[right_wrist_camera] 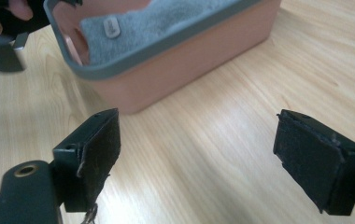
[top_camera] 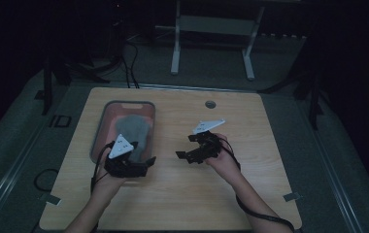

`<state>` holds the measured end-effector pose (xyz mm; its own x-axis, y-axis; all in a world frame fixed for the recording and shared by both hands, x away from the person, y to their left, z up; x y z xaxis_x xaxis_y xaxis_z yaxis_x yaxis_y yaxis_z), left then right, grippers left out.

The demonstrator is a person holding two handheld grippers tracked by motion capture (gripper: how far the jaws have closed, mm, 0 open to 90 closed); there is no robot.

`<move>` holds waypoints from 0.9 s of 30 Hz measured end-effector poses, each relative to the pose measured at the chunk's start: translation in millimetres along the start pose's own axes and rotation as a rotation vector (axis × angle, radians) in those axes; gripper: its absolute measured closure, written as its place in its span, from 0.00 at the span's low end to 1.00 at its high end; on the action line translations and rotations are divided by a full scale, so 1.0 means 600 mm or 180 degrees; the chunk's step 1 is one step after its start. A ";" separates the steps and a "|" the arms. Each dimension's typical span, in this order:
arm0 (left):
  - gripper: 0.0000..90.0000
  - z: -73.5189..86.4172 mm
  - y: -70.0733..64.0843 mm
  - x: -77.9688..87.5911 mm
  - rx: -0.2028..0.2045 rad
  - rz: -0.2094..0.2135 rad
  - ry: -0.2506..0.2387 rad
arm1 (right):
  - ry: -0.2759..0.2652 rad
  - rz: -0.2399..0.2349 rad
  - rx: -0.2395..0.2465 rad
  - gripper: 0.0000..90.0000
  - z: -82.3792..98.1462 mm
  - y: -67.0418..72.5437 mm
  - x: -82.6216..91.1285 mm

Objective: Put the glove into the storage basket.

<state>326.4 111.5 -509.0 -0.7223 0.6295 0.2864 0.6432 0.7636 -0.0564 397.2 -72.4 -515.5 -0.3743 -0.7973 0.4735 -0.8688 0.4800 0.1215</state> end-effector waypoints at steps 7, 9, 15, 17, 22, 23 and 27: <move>0.17 0.015 -0.079 -0.027 -0.0180 0.0413 0.0012 | -0.0009 0.0007 0.0063 0.17 0.038 -0.004 0.032; 0.17 0.025 -0.096 -0.037 -0.0209 0.0525 0.0066 | -0.0017 0.0008 0.0078 0.17 0.051 -0.005 0.040; 0.17 0.052 -0.125 -0.058 -0.0282 0.0690 0.0144 | 0.0007 -0.0015 0.0069 0.17 0.091 -0.009 0.062; 0.17 0.062 -0.134 -0.065 -0.0286 0.0749 0.0180 | 0.0021 -0.0024 0.0069 0.17 0.105 -0.011 0.068; 0.17 0.087 -0.155 -0.080 -0.0298 0.0881 0.0282 | 0.0048 -0.0006 0.0045 0.17 0.139 -0.020 0.084; 0.17 0.087 -0.155 -0.080 -0.0298 0.0881 0.0282 | 0.0048 -0.0006 0.0045 0.17 0.139 -0.020 0.084; 0.17 0.099 -0.167 -0.090 -0.0289 0.0921 0.0280 | 0.0052 0.0012 0.0023 0.17 0.168 -0.024 0.102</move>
Point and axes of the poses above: each handheld gripper's, and its own axes: x roughly backward along the jaws, z roughly out of its underside, y roughly to its left, the point moved 7 cm from there along -x, roughly forward along the jaws, and after that the axes turned 11 degrees about -y, right-handed, at the moved point
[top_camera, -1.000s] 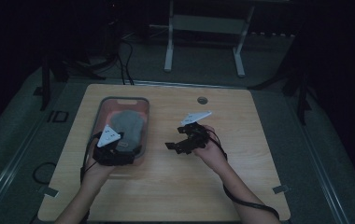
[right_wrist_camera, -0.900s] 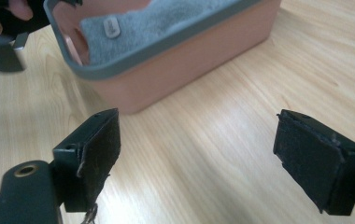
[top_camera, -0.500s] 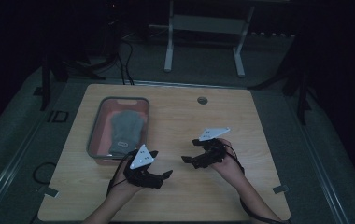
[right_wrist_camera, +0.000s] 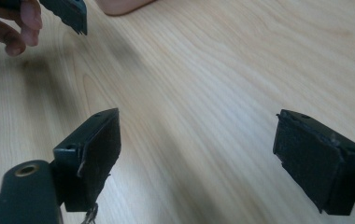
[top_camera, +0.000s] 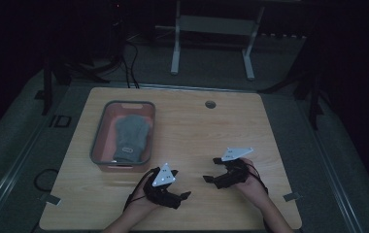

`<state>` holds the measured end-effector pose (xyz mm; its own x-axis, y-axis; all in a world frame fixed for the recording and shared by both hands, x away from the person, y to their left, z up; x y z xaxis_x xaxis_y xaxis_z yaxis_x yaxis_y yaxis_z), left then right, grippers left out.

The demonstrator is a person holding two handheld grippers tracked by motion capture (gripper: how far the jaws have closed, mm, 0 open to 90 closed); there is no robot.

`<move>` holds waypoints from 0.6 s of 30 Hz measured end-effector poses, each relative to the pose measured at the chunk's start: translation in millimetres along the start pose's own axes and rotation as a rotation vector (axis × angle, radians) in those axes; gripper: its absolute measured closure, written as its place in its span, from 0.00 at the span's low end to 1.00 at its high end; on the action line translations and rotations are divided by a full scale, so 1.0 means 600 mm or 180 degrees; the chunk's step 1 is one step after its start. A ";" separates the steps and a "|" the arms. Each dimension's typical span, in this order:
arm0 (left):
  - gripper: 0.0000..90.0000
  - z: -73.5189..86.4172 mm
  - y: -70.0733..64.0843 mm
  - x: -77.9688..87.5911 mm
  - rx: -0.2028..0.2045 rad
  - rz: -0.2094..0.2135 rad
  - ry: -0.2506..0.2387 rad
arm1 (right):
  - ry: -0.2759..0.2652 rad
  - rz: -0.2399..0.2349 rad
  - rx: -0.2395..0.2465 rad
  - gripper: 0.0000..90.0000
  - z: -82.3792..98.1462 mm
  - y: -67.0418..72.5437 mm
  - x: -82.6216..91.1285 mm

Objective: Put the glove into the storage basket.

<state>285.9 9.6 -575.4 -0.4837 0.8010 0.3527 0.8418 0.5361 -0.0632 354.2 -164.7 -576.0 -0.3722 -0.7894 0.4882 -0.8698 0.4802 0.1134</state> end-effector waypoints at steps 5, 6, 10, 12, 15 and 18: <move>0.17 0.007 -0.003 -0.007 0.0026 0.0040 0.0018 | -0.0030 0.0056 -0.0027 0.17 0.024 -0.002 0.015; 0.17 0.009 -0.003 -0.008 0.0025 0.0038 0.0025 | -0.0034 0.0056 -0.0036 0.17 0.027 -0.003 0.018; 0.17 0.013 -0.004 -0.010 0.0059 0.0054 0.0017 | -0.0068 0.0044 0.0010 0.17 0.042 0.000 0.028; 0.17 0.013 -0.005 -0.010 0.0055 0.0044 0.0007 | -0.0045 0.0036 0.0044 0.17 0.050 0.002 0.030; 0.17 0.011 -0.004 -0.010 0.0065 0.0047 -0.0015 | -0.0034 0.0047 0.0079 0.17 0.058 0.002 0.034; 0.17 0.011 -0.004 -0.010 0.0080 0.0048 -0.0035 | -0.0067 0.0065 0.0032 0.17 0.061 -0.003 0.037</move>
Point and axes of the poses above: each handheld gripper's, and its own axes: x roughly backward along the jaws, z roughly out of its underside, y roughly to its left, the point moved 7 cm from there along -x, roughly forward along the jaws, and after that the axes turned 11 degrees about -y, right-handed, at the moved point
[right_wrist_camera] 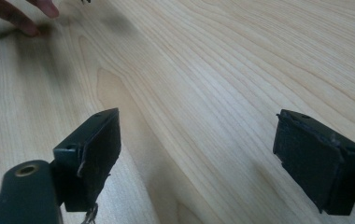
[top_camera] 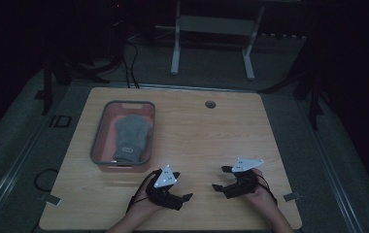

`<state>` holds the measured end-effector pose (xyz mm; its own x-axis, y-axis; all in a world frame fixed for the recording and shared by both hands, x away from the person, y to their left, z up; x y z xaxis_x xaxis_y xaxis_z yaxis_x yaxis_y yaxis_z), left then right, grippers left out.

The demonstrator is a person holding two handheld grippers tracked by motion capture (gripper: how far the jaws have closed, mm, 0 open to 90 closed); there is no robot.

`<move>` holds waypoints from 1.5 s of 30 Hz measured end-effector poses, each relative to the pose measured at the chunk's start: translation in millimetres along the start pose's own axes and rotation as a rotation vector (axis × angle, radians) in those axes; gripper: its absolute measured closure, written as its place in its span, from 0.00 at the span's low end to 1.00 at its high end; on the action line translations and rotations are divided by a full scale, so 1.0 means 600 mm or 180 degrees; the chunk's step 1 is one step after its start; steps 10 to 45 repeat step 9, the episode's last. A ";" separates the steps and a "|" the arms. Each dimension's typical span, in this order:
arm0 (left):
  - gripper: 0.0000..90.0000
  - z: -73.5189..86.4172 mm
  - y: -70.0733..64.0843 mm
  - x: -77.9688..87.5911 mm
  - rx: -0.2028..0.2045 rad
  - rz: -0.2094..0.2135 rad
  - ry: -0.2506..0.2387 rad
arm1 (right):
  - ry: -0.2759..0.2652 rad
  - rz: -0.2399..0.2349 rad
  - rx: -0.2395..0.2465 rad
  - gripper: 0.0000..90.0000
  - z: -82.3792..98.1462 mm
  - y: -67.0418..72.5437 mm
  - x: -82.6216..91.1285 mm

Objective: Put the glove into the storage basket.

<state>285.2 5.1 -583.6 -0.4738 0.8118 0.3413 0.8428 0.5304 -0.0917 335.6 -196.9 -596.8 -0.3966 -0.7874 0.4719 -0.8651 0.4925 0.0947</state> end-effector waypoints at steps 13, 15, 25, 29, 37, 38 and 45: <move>0.17 0.002 0.000 0.001 0.0022 -0.0017 0.0002 | 0.0014 0.0039 0.0003 0.17 0.003 -0.003 0.000; 0.17 0.002 0.000 0.001 0.0022 -0.0017 0.0002 | 0.0014 0.0039 0.0003 0.17 0.003 -0.003 0.000; 0.17 0.002 0.000 0.001 0.0022 -0.0017 0.0002 | 0.0014 0.0039 0.0003 0.17 0.003 -0.003 0.000; 0.17 0.002 0.000 0.001 0.0022 -0.0017 0.0002 | 0.0014 0.0039 0.0003 0.17 0.003 -0.003 0.000; 0.17 0.002 0.000 0.001 0.0022 -0.0017 0.0002 | 0.0014 0.0039 0.0003 0.17 0.003 -0.003 0.000; 0.17 0.002 0.000 0.001 0.0022 -0.0017 0.0002 | 0.0014 0.0039 0.0003 0.17 0.003 -0.003 0.000; 0.17 0.002 0.000 0.001 0.0022 -0.0017 0.0002 | 0.0014 0.0039 0.0003 0.17 0.003 -0.003 0.000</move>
Point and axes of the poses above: each handheld gripper's, and its own axes: x roughly backward along the jaws, z roughly out of its underside, y roughly to its left, the point moved 7 cm from there along -x, roughly forward along the jaws, and after that the axes turned 11 degrees about -y, right-handed, at the moved point
